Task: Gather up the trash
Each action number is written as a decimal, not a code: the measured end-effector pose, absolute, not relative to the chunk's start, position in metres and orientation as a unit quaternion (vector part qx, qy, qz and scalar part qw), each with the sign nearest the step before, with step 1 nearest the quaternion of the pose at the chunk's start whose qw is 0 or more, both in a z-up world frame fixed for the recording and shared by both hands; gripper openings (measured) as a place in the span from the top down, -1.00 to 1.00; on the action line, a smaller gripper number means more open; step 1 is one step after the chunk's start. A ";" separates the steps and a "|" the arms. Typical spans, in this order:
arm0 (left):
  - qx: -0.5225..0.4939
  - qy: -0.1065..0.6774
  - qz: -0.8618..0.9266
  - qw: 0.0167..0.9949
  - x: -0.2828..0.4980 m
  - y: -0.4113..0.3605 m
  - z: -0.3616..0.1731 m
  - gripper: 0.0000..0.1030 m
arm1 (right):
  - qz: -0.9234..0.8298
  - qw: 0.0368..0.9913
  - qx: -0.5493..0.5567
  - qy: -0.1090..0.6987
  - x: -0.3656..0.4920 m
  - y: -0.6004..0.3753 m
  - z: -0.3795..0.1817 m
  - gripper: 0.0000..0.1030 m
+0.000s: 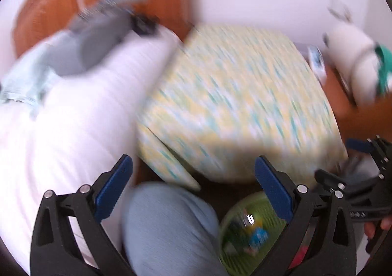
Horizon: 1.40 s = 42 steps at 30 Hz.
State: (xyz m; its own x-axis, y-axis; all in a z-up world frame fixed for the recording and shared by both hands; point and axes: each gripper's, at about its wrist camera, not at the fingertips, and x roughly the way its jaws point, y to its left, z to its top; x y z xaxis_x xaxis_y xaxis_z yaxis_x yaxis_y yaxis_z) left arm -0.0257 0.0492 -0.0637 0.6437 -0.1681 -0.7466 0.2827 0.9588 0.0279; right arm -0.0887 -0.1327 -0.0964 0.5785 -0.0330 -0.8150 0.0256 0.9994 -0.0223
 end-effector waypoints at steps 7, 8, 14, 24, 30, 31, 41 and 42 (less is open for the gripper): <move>-0.005 0.305 -0.069 0.950 -0.009 0.087 0.022 -0.85 | 0.050 0.938 -0.004 0.344 -0.060 -0.099 -0.007 -0.95; -0.016 0.294 -0.059 0.954 -0.008 0.091 0.033 -0.85 | 0.053 0.945 -0.003 0.323 -0.060 -0.095 0.007 -0.95; -0.048 0.275 -0.026 0.960 -0.011 0.104 0.055 -0.85 | 0.078 0.962 0.020 0.260 -0.060 -0.076 0.050 -0.95; -0.025 0.290 0.010 0.957 -0.017 0.099 0.036 -0.85 | 0.053 0.958 0.026 0.282 -0.063 -0.072 0.043 -0.95; -0.013 0.292 0.012 0.956 -0.021 0.090 0.031 -0.85 | 0.041 0.950 0.049 0.305 -0.067 -0.086 0.024 -0.95; -0.012 0.292 0.011 0.956 -0.021 0.089 0.031 -0.85 | 0.039 0.949 0.052 0.309 -0.067 -0.088 0.021 -0.95; -0.012 0.303 0.006 0.953 -0.021 0.083 0.027 -0.85 | 0.035 0.946 0.046 0.320 -0.066 -0.091 0.010 -0.95; -0.012 0.303 0.008 0.953 -0.021 0.083 0.026 -0.85 | 0.036 0.945 0.045 0.321 -0.066 -0.090 0.010 -0.95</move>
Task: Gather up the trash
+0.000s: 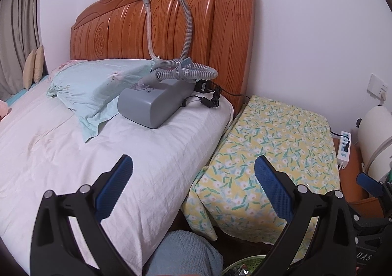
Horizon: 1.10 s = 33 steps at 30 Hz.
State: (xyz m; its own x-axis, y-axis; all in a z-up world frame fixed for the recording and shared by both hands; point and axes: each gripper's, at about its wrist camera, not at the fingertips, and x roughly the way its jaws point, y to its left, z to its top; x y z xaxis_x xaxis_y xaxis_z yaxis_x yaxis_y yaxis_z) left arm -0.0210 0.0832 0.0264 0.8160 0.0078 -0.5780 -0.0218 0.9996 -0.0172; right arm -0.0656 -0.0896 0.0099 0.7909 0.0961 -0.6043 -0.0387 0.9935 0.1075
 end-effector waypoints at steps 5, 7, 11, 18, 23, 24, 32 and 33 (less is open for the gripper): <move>-0.010 0.306 0.010 0.952 -0.020 0.083 0.024 -0.85 | 0.034 0.944 0.040 0.327 -0.064 -0.087 0.007 -0.95; -0.011 0.309 0.010 0.951 -0.019 0.083 0.023 -0.85 | 0.033 0.943 0.040 0.327 -0.063 -0.087 0.006 -0.95; -0.013 0.308 0.013 0.951 -0.019 0.085 0.022 -0.85 | 0.032 0.943 0.039 0.328 -0.063 -0.087 0.006 -0.95; -0.017 0.311 0.019 0.950 -0.019 0.087 0.021 -0.85 | 0.032 0.943 0.039 0.330 -0.062 -0.087 0.005 -0.95; -0.019 0.313 0.020 0.950 -0.018 0.087 0.021 -0.85 | 0.032 0.942 0.039 0.332 -0.061 -0.088 0.002 -0.95; -0.019 0.313 0.021 0.949 -0.018 0.087 0.021 -0.85 | 0.032 0.942 0.039 0.331 -0.061 -0.088 0.003 -0.95; -0.020 0.314 0.026 0.949 -0.018 0.088 0.020 -0.85 | 0.032 0.942 0.039 0.332 -0.061 -0.087 0.001 -0.95; -0.019 0.314 0.028 0.949 -0.018 0.088 0.020 -0.85 | 0.031 0.942 0.039 0.332 -0.061 -0.087 0.001 -0.95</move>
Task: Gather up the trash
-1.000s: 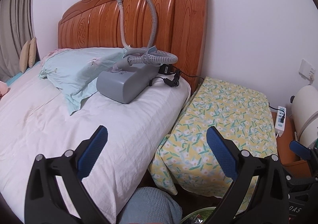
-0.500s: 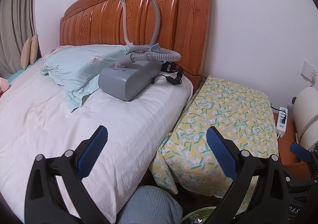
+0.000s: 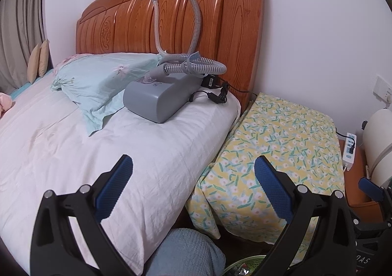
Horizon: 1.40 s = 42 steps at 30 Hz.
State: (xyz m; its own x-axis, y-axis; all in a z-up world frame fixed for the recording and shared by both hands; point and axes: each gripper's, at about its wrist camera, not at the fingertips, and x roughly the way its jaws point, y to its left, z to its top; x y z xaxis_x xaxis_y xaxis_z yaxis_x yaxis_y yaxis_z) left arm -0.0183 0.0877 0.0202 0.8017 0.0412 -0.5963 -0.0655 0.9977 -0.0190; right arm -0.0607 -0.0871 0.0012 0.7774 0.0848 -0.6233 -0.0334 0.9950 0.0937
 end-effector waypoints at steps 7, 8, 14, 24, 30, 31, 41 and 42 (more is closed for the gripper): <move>-0.021 0.313 0.035 0.949 -0.020 0.088 0.020 -0.85 | 0.032 0.941 0.037 0.334 -0.061 -0.087 -0.001 -0.95; -0.022 0.314 0.035 0.949 -0.020 0.087 0.020 -0.85 | 0.033 0.941 0.038 0.334 -0.060 -0.087 -0.001 -0.95; -0.022 0.314 0.036 0.949 -0.020 0.087 0.020 -0.85 | 0.034 0.941 0.036 0.336 -0.060 -0.088 -0.003 -0.95; -0.021 0.314 0.036 0.949 -0.020 0.087 0.020 -0.85 | 0.034 0.939 0.036 0.339 -0.060 -0.089 -0.005 -0.95; -0.020 0.314 0.037 0.949 -0.021 0.087 0.019 -0.85 | 0.034 0.939 0.035 0.340 -0.060 -0.089 -0.006 -0.95; -0.020 0.314 0.037 0.949 -0.021 0.087 0.019 -0.85 | 0.034 0.939 0.036 0.341 -0.060 -0.089 -0.006 -0.95; -0.020 0.315 0.037 0.948 -0.022 0.087 0.019 -0.85 | 0.034 0.939 0.035 0.342 -0.059 -0.088 -0.006 -0.95; -0.020 0.314 0.037 0.948 -0.022 0.087 0.019 -0.85 | 0.033 0.938 0.036 0.342 -0.059 -0.088 -0.005 -0.95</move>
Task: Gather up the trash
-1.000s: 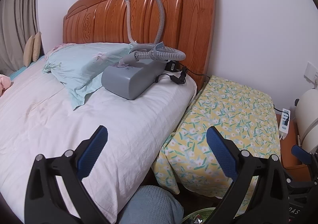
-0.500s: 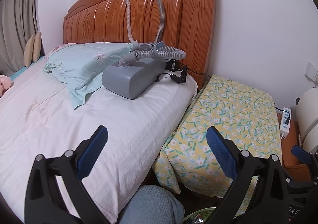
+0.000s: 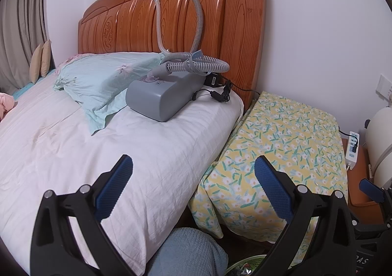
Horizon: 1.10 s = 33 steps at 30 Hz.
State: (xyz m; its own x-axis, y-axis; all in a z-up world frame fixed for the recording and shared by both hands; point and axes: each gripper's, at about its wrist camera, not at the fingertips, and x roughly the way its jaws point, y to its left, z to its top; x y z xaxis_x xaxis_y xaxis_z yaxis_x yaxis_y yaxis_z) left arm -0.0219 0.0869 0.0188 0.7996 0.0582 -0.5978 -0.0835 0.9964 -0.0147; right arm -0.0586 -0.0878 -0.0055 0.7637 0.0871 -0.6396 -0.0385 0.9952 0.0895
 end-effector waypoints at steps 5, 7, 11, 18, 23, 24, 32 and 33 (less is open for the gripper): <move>-0.018 0.315 0.037 0.948 -0.022 0.087 0.017 -0.85 | 0.035 0.938 0.035 0.343 -0.059 -0.088 -0.007 -0.95; -0.018 0.315 0.037 0.948 -0.022 0.087 0.017 -0.85 | 0.034 0.938 0.034 0.343 -0.061 -0.088 -0.008 -0.95; -0.018 0.316 0.037 0.948 -0.022 0.086 0.017 -0.85 | 0.035 0.938 0.035 0.343 -0.059 -0.088 -0.007 -0.95; -0.017 0.317 0.036 0.948 -0.021 0.087 0.016 -0.85 | 0.035 0.938 0.035 0.344 -0.060 -0.088 -0.008 -0.95; -0.014 0.315 0.037 0.948 -0.022 0.086 0.015 -0.85 | 0.036 0.937 0.034 0.345 -0.060 -0.088 -0.009 -0.95; -0.013 0.315 0.036 0.948 -0.021 0.086 0.015 -0.85 | 0.035 0.937 0.034 0.345 -0.060 -0.088 -0.009 -0.95; -0.021 0.321 0.035 0.946 -0.019 0.087 0.014 -0.85 | 0.034 0.937 0.034 0.346 -0.060 -0.088 -0.009 -0.95; -0.022 0.321 0.035 0.946 -0.018 0.088 0.014 -0.85 | 0.035 0.937 0.035 0.346 -0.058 -0.088 -0.008 -0.95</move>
State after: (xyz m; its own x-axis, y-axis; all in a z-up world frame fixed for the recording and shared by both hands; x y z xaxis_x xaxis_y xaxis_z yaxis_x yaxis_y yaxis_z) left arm -0.0184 0.0876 0.0142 0.7919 0.0524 -0.6084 -0.0802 0.9966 -0.0185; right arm -0.0584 -0.0882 -0.0082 0.7588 0.0895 -0.6452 -0.0416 0.9952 0.0891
